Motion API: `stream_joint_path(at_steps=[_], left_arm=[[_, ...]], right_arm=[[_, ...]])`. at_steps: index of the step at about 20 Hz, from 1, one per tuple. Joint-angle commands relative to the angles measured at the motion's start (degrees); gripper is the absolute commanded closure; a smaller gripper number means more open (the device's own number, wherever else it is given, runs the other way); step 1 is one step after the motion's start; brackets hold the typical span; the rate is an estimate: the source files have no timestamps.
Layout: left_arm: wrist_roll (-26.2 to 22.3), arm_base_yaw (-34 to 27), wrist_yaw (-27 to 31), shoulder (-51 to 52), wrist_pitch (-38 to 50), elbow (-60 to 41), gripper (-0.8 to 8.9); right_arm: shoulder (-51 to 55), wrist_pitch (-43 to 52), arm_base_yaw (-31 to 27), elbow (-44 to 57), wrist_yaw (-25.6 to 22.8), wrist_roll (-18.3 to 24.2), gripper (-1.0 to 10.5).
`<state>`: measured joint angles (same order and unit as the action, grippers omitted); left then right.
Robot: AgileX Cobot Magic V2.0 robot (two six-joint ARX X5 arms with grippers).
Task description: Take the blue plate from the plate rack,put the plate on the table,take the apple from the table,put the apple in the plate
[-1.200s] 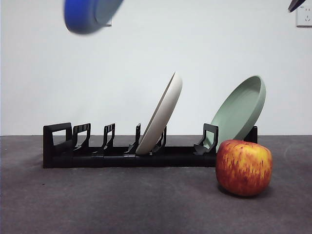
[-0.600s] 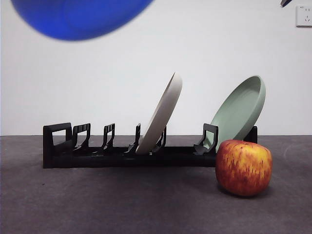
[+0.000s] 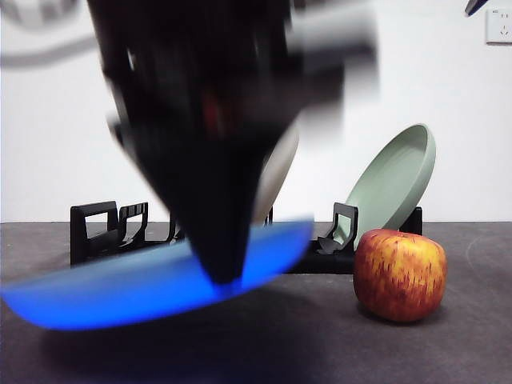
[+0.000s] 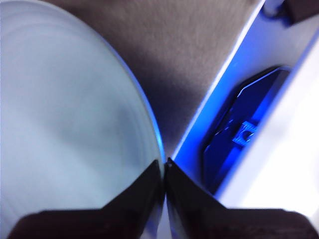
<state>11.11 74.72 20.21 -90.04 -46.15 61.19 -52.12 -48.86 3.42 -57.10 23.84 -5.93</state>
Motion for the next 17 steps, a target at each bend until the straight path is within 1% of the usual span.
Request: stream_joint_path(at_steps=[1, 3, 5, 6, 8, 9, 11, 13, 14, 16, 17], left_arm=[[-6.7, -0.7, 3.5, -5.3, 3.2, -0.6, 8.22], [-8.8, -1.7, 4.0, -8.2, 6.5, -0.6, 8.22], [-8.8, -2.5, 3.2, -8.6, 7.8, -0.6, 8.12], [-8.8, -2.5, 3.3, -8.6, 7.6, -0.5, 7.81], [-8.2, -3.4, 3.4, -7.8, 5.7, -0.3, 5.77], [-8.0, -3.7, 3.6, -7.6, 4.7, -0.2, 5.34], [-6.1, -4.3, 4.2, -6.3, 2.8, 0.0, 5.29], [-4.8, -4.6, 7.4, -2.5, 2.8, 0.0, 5.29], [-4.7, -4.6, 9.0, 0.3, 2.7, 0.0, 5.29], [-2.9, -4.6, 11.5, 7.7, 1.8, 0.0, 5.29], [-1.3, -4.6, 11.4, 12.2, 1.4, 0.0, 5.29]], right_arm=[[-0.1, -1.3, 0.2, -0.2, -0.1, 0.5, 3.5], [-0.1, -2.7, 0.9, -0.2, -0.1, 0.5, 3.5], [-0.1, -4.6, 1.8, -0.2, 0.0, 0.5, 3.5], [-0.1, -5.6, 2.4, -0.2, 0.1, 0.5, 3.5], [-0.1, -6.9, 4.5, -0.2, 0.1, 0.5, 3.5], [-0.1, -7.0, 6.1, -0.2, 0.1, 0.5, 3.5], [-0.1, -6.8, 10.2, -0.2, 0.0, 0.4, 3.5], [-0.6, -5.5, 15.3, -0.2, -0.3, 0.4, 3.1], [-1.2, -4.7, 18.1, -0.2, -1.8, -0.1, 3.0], [-3.7, -3.5, 23.9, -0.2, -9.9, -2.3, 2.8], [-5.6, -3.0, 26.5, -0.2, -13.1, -2.8, 2.8]])
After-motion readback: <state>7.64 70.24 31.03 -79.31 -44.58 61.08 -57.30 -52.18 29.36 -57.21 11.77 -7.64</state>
